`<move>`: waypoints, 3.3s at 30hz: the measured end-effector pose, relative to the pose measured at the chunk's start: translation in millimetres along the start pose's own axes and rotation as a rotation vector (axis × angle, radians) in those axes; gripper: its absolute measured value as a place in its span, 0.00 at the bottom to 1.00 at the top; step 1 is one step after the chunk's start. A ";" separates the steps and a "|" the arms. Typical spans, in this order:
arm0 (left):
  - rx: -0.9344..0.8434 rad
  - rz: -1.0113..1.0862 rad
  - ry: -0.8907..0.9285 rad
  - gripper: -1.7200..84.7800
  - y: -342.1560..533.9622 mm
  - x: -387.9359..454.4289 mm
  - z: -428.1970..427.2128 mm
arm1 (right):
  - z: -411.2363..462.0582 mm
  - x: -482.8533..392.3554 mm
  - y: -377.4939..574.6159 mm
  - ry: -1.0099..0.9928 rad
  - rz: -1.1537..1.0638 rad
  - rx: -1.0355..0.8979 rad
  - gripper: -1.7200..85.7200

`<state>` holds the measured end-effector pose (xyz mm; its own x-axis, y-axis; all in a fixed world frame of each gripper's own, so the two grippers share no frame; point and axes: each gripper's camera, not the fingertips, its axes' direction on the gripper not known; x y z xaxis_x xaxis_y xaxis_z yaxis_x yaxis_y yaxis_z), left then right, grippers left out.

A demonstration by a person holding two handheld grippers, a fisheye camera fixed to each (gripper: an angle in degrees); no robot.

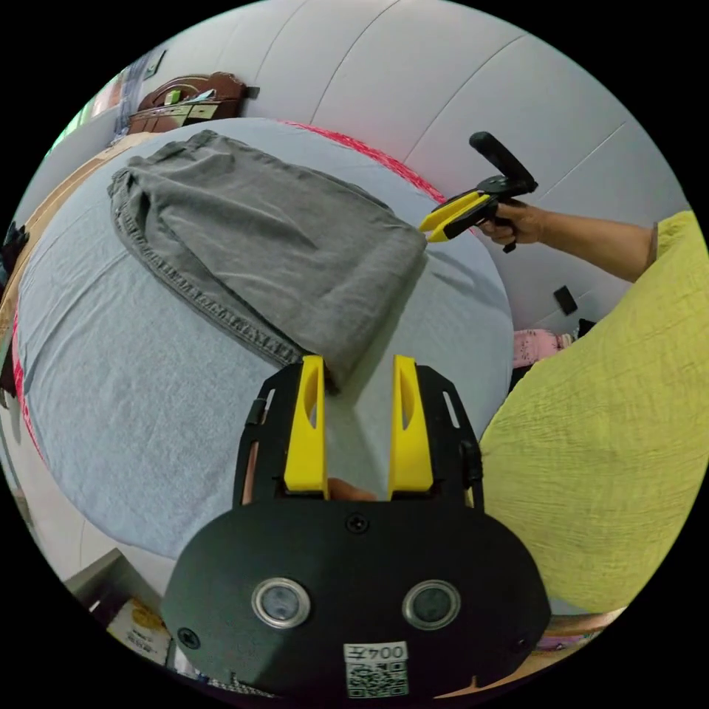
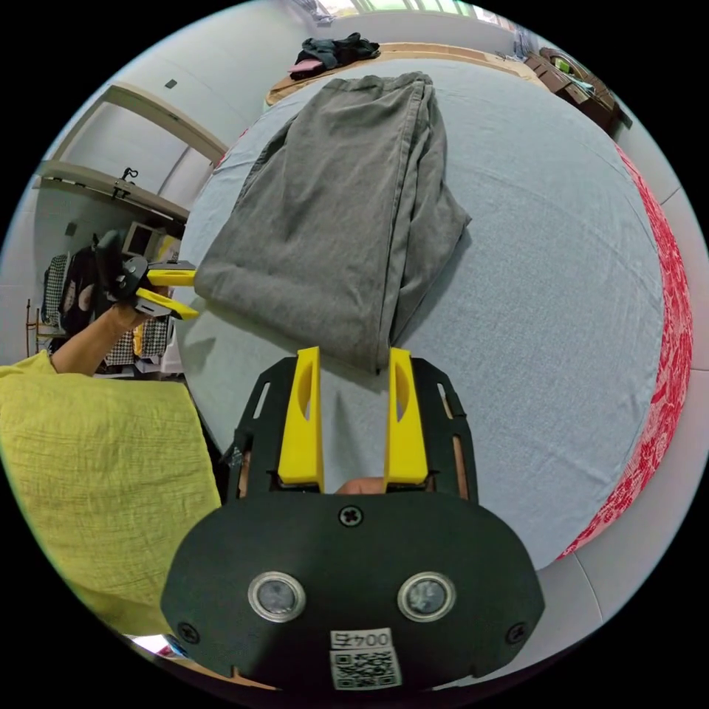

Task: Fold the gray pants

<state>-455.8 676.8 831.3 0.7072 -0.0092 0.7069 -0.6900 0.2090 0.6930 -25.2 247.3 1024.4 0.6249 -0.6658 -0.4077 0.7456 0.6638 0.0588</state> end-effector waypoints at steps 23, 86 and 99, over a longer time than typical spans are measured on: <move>-0.021 -0.186 0.115 0.05 19.5 -33.0 -11.4 | 56.4 -13.3 109.0 0.065 0.044 -0.020 0.03; 0.129 -1.262 -0.284 0.02 -74.9 121.6 144.3 | 169.0 -234.9 148.9 0.350 0.665 -0.110 0.01; 0.126 -1.250 -0.285 0.02 -91.4 140.0 165.9 | 179.8 -260.9 148.9 0.346 0.677 -0.101 0.01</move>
<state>-319.3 494.1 890.4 0.8334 -0.3418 -0.4342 0.3928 -0.1863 0.9006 -35.6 458.6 1303.3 0.8175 0.0311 -0.5751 0.1903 0.9279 0.3206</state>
